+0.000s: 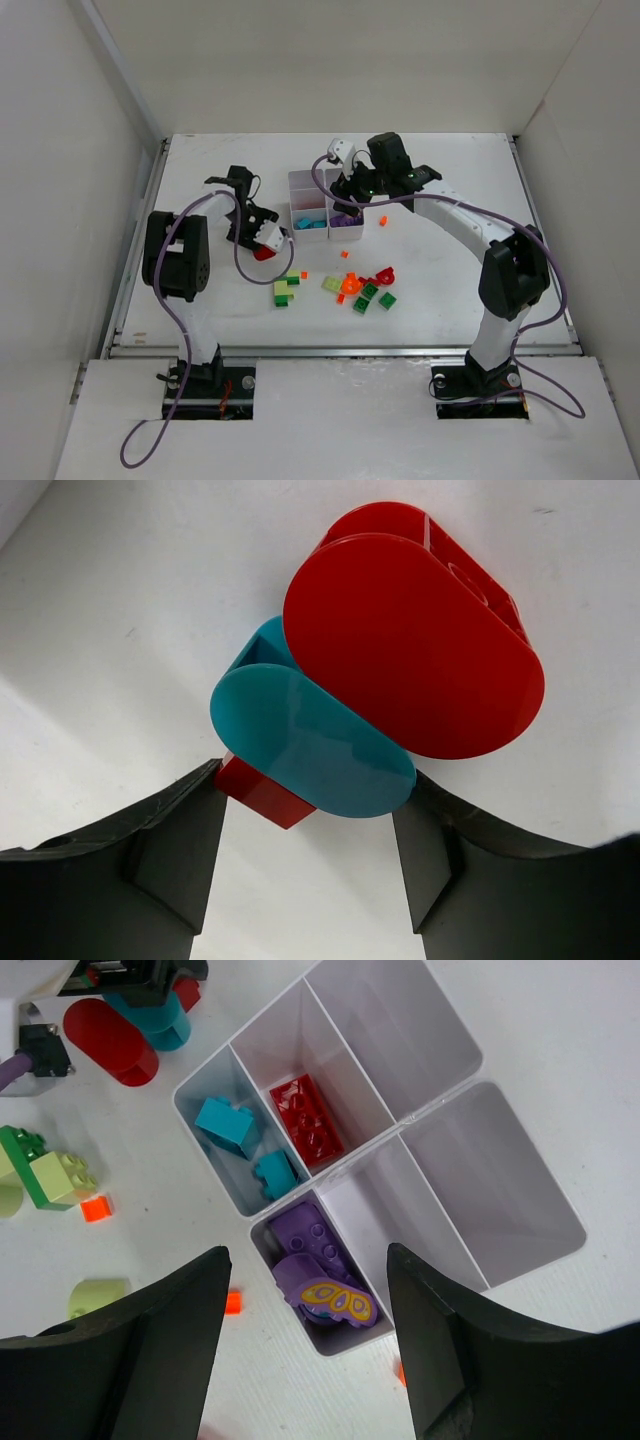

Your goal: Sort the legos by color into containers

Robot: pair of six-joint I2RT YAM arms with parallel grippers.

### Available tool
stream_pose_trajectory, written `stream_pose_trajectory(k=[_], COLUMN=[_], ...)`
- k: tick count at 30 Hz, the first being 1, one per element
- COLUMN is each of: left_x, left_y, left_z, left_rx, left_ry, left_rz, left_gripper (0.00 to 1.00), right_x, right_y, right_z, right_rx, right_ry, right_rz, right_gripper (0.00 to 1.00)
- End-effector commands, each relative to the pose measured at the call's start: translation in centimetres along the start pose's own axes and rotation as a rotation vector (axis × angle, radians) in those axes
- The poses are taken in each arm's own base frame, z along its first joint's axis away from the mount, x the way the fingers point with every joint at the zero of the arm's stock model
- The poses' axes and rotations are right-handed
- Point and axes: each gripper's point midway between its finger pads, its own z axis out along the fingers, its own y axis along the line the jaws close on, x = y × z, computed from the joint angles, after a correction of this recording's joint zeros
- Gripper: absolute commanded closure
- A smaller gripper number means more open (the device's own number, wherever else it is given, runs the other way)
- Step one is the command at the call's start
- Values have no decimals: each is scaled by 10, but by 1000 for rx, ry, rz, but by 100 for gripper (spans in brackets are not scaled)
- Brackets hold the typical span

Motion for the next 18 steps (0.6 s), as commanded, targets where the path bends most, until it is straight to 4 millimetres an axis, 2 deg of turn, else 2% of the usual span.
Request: stream_pose_trajectory(k=[1,3,5,8,11,13,14,15,18], left_x=[-16,-21,-25,-27,-35,-44,-48,-45,-55], left_y=[-27,-25,-31,-35,-32,-18,-18,-10,-9], left_z=[1,-5,-4,-5,-7,-15,-18,-25,-39], left_rx=[106,85,88,83,54,0,-1,-32,-58], left_ry=[-56,-73,-85,-92,-136,-182,-203,-217,-306], left_rz=[330,313,277,230,86,-12,-109,-150,-280], left_gripper=[58,64,75,85,99,100,100,100,100], right_x=[-20,-20,-20,-21,-21,-17,-17,-17,-21], right_y=[4,4,4,5,5,6,6,6,7], right_z=[-11,-11,-11,-11,-11,-10,-10,-10,-13], right_rx=[5,5,5,-4,-4,-7,-7,-7,-3], right_ry=[-44,-44,-44,-47,-47,-40,-40,-40,-49], right_rz=[-18,-18,-18,-18,-18,-14,-14,-14,1], right_gripper=[30,30,30,30,30,30,30,30,30])
